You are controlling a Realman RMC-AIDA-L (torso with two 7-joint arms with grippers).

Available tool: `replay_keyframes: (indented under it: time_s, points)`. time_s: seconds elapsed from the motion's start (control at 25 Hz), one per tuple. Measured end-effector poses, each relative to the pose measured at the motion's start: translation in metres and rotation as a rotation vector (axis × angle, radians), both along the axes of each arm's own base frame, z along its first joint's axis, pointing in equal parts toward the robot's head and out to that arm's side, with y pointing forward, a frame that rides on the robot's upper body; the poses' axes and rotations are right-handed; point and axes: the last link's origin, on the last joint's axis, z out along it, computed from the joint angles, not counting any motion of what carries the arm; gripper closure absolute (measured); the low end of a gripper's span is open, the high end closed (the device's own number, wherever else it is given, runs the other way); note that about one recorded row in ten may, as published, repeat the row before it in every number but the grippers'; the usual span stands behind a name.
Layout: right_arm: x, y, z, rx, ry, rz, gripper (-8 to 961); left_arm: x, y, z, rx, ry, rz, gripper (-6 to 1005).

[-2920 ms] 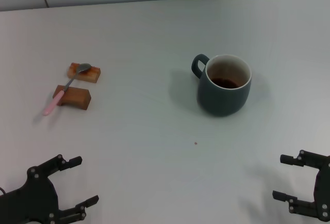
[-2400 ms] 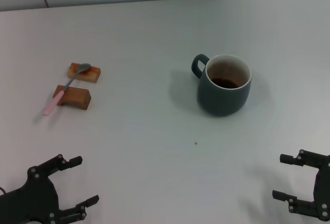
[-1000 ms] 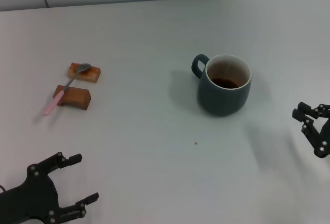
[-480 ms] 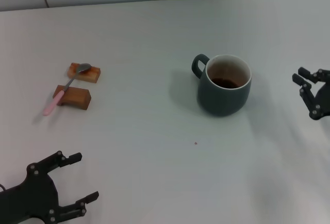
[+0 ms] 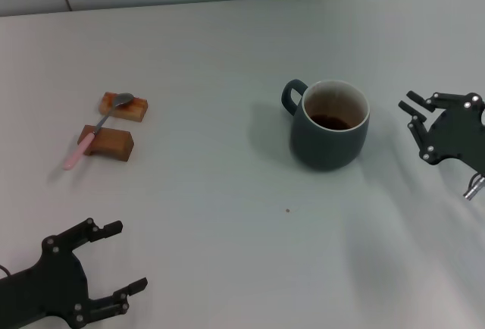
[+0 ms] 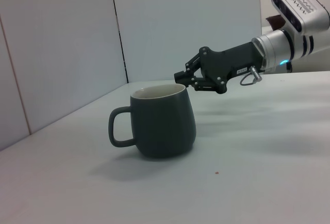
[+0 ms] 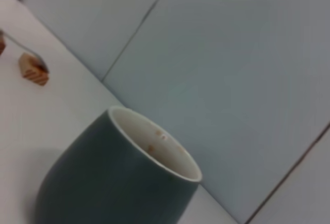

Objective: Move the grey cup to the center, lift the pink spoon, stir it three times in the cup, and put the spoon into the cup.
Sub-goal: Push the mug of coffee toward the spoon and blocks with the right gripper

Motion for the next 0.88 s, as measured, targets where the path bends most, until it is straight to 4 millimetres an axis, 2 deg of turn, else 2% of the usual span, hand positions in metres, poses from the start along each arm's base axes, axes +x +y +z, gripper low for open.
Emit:
replay_keyframes:
  time_s: [0.32,0.88]
  points:
    - [-0.004,0.005,-0.007,-0.033,-0.039,0.022,815,0.000,0.000,0.000,0.002,-0.001,0.000,170]
    - [-0.017,0.011,-0.030,-0.130,-0.048,0.039,814,0.001,-0.001,-0.001,0.000,-0.008,0.003,169]
